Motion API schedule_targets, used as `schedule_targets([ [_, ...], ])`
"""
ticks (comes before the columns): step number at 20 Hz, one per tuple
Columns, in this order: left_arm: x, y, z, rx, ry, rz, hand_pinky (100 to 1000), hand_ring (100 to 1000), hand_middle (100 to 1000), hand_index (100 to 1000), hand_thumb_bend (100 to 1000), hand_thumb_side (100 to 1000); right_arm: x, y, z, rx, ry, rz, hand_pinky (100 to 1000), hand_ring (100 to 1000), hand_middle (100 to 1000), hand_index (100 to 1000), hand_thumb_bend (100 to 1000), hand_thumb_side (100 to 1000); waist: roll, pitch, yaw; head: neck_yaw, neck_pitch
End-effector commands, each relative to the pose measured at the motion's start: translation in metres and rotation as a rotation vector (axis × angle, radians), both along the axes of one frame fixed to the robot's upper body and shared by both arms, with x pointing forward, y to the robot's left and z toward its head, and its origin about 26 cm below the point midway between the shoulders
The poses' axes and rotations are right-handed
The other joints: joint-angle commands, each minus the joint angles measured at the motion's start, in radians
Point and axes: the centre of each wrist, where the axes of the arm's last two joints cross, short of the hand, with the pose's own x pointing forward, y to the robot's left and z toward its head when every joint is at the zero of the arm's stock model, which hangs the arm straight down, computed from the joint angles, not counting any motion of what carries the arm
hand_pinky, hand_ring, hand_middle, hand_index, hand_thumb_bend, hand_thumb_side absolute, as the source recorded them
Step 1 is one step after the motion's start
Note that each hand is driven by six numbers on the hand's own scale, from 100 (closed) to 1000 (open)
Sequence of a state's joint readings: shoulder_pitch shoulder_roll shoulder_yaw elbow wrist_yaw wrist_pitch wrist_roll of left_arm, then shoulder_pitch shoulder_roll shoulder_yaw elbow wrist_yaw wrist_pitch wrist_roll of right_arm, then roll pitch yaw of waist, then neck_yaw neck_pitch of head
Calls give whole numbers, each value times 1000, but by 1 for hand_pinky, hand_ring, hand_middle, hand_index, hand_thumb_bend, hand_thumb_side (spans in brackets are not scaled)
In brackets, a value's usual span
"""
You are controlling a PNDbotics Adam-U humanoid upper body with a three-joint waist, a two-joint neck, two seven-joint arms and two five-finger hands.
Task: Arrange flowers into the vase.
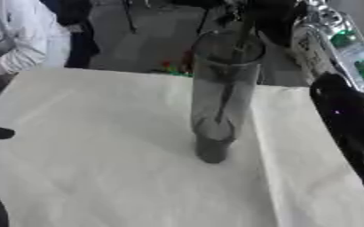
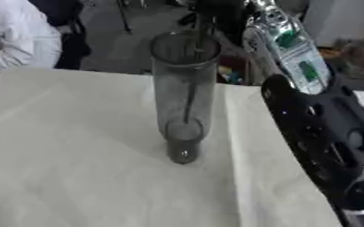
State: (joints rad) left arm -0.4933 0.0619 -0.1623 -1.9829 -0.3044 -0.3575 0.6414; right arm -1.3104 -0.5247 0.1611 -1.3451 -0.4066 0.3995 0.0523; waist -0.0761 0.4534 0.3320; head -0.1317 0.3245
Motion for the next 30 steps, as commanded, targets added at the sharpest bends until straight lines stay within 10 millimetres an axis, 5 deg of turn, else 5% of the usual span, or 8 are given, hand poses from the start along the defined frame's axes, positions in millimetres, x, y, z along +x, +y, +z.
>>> schedule_targets([
  [1,-3,2,5,3,-23,2,486,766,738,807,192,967,-6,-7,13,-14,-35,-21,560,750,428,122,100,103,5,-34,-3,4,2],
  [14,-3,2,3,4,-14,0,487,768,739,808,193,966,-15,2,16,-4,-51,7,558,754,415,124,100,106,5,-43,-8,9,-1],
  [22,-3,2,3,5,-11,0,488,768,739,808,186,963,-17,2,12,-96,-121,47,730,863,521,224,100,100,7,-46,-11,14,-4],
  [30,-3,2,3,5,-6,2,487,768,739,805,177,960,-10,-2,4,-231,-161,45,769,891,556,270,128,100,10,-48,-16,19,-2],
])
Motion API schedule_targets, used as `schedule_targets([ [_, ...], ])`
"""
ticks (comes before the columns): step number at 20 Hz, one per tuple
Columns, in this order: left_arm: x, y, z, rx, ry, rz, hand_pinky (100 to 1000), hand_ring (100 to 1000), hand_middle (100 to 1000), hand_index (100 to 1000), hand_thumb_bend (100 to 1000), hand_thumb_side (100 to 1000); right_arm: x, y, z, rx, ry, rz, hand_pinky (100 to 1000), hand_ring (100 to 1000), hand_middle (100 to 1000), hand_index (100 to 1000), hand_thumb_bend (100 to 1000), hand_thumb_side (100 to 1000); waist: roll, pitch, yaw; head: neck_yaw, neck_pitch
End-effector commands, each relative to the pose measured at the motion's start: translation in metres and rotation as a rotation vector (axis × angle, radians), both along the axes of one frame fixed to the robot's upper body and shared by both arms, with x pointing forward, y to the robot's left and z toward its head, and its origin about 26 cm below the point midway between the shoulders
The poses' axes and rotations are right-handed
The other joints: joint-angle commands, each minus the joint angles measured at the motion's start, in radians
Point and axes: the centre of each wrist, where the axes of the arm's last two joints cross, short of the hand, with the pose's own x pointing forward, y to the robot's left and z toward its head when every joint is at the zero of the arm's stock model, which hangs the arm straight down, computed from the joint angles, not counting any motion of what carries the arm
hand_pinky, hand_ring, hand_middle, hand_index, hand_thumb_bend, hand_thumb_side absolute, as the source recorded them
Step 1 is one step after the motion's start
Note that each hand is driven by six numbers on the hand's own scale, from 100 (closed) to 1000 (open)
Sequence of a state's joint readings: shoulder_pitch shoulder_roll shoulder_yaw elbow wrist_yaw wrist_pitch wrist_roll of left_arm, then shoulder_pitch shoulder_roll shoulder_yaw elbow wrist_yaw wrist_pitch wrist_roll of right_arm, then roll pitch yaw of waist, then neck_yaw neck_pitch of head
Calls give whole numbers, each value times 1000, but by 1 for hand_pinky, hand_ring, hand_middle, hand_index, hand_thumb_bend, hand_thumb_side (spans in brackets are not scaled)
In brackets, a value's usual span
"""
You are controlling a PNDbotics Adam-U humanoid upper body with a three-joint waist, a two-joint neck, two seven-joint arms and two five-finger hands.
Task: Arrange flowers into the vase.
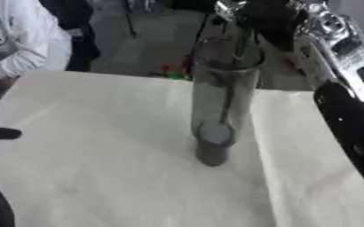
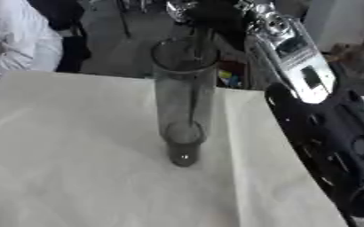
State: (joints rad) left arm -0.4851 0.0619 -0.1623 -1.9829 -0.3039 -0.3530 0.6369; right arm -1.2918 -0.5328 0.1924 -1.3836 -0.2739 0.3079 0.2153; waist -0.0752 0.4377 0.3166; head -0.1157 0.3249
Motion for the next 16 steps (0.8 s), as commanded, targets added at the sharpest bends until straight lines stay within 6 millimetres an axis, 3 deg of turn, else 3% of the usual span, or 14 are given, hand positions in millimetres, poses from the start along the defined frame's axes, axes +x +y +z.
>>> schedule_targets([
  [1,-3,2,5,1,-18,-1,487,768,739,805,176,959,-4,-8,9,-49,-53,-22,770,890,554,270,128,100,9,-32,-1,3,-2],
  [5,-3,1,5,1,-17,-3,487,768,740,805,177,960,-2,-10,8,-66,-64,-29,777,895,556,279,143,101,12,-33,-3,5,-2],
  [11,-3,1,5,1,-15,-4,488,769,740,805,174,959,-1,-10,7,-94,-92,-16,800,914,572,352,185,225,15,-34,-6,8,-2],
  [16,-3,1,4,3,-14,-6,488,769,740,805,171,958,-1,-11,7,-112,-109,-7,808,921,582,418,199,272,16,-36,-9,10,-3],
])
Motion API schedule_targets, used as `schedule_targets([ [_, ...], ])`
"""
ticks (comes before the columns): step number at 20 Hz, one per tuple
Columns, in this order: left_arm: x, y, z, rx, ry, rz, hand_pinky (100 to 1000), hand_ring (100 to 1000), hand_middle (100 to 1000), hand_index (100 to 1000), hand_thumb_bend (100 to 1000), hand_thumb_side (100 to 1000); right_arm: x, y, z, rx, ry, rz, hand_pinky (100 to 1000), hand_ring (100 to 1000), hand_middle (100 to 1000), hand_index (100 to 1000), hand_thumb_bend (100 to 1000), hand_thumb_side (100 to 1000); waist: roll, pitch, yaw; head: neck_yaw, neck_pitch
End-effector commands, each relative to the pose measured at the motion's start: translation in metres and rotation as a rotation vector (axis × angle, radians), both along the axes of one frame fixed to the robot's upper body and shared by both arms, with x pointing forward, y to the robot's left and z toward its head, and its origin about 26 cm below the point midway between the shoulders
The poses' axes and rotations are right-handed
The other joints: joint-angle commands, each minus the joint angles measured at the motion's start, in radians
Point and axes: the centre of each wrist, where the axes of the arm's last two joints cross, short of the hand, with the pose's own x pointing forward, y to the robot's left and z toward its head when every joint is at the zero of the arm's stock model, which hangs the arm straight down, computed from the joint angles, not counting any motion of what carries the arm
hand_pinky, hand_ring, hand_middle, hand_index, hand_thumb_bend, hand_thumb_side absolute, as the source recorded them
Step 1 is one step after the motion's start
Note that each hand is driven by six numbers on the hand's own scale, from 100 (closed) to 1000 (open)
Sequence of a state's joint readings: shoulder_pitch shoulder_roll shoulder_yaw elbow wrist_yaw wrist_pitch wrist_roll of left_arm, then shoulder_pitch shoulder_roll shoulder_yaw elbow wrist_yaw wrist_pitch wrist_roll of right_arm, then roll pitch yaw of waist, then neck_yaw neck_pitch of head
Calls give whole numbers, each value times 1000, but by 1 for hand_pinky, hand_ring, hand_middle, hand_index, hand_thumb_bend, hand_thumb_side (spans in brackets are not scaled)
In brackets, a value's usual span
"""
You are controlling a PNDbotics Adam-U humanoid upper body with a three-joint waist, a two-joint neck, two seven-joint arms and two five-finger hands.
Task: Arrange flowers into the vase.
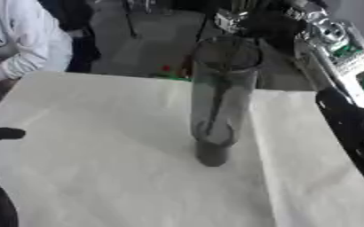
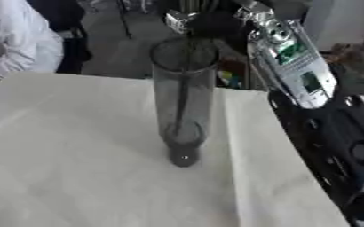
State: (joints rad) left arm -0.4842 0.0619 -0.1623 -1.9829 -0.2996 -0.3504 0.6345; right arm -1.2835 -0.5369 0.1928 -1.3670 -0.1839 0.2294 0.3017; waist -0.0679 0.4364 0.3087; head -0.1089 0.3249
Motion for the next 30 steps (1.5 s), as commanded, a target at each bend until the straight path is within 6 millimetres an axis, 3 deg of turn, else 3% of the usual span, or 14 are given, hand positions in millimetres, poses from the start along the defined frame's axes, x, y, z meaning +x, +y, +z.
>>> schedule_targets([
  [1,-3,1,5,3,-19,-4,488,769,740,805,170,958,-6,-7,11,-16,-48,-12,809,922,581,427,201,274,8,-35,-2,4,-2],
  [12,-3,2,3,6,-15,-1,488,770,740,803,165,957,-6,-10,12,-65,-69,-32,816,931,589,457,218,292,4,-43,-9,10,1],
  [19,-3,3,2,9,-11,2,489,770,740,803,166,955,-5,-15,13,-149,-72,-61,829,949,595,571,227,330,3,-49,-16,15,3],
  [24,-3,3,2,9,-9,4,489,770,740,804,166,955,-6,-19,13,-198,-77,-65,852,993,626,743,263,449,5,-53,-18,20,4],
  [30,-3,4,1,11,-4,6,489,770,741,803,165,954,-6,-27,14,-249,-84,-64,862,1000,649,773,301,575,8,-58,-22,25,7],
])
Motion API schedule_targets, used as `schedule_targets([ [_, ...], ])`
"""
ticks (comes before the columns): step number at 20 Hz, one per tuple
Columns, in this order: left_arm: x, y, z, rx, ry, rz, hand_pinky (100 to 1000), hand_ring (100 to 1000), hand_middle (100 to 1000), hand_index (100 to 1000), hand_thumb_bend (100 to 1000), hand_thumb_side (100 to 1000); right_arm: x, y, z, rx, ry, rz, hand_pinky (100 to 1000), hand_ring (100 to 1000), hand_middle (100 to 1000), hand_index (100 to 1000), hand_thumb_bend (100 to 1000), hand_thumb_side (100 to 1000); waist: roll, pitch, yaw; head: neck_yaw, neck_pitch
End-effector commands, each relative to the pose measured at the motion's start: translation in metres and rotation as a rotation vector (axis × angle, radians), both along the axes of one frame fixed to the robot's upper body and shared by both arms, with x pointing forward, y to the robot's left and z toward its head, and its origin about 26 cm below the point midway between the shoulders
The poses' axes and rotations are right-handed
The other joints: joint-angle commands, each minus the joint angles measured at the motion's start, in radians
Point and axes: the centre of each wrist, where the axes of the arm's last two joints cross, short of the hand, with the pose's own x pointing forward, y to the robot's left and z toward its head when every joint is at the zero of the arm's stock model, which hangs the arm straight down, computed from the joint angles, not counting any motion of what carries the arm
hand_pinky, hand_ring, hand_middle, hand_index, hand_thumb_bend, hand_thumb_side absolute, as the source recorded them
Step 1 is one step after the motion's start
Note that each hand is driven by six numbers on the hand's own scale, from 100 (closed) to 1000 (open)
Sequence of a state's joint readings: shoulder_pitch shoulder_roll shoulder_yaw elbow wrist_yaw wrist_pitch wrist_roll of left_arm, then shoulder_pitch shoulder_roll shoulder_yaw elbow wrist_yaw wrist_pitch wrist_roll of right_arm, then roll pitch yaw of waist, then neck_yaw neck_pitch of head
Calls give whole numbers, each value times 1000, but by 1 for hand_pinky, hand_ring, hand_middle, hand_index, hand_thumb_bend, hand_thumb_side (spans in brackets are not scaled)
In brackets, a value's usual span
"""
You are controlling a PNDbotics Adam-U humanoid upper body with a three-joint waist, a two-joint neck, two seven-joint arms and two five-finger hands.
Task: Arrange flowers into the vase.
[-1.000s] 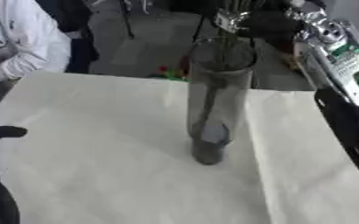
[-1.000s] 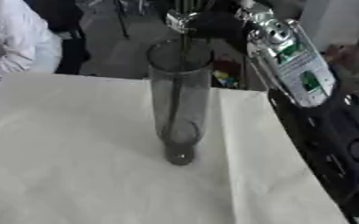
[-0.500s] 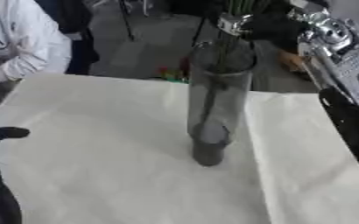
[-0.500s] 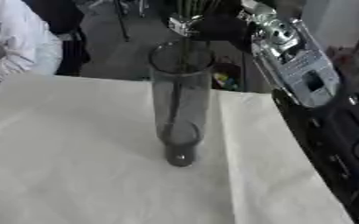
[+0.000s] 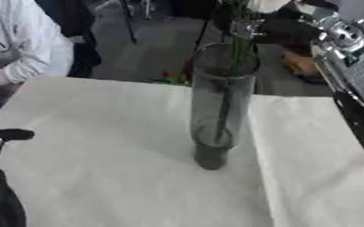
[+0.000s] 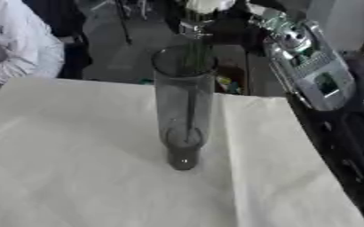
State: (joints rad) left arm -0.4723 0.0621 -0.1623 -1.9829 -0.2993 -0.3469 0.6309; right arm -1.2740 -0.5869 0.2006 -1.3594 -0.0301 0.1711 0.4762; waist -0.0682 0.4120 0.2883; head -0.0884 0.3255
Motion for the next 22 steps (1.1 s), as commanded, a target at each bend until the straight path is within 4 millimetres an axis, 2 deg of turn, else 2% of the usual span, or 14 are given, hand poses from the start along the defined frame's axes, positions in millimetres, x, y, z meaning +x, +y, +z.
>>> schedule_targets([
  [1,-3,2,4,8,-19,2,488,771,741,803,165,954,-7,-11,13,-25,-37,-20,862,1000,649,772,298,575,9,-34,-2,4,7],
  [8,-3,3,4,10,-15,2,488,771,741,803,164,953,-7,-13,12,-53,-30,-16,867,1000,665,787,318,677,12,-37,-5,8,5],
  [13,-3,3,4,11,-15,2,489,771,742,803,163,953,-5,-15,10,-78,-16,-18,870,1000,670,789,315,683,12,-38,-8,12,6],
  [22,-3,2,5,10,-19,0,488,772,742,803,160,953,-2,-14,7,-151,5,-10,891,1000,714,843,340,750,10,-35,-7,16,5],
])
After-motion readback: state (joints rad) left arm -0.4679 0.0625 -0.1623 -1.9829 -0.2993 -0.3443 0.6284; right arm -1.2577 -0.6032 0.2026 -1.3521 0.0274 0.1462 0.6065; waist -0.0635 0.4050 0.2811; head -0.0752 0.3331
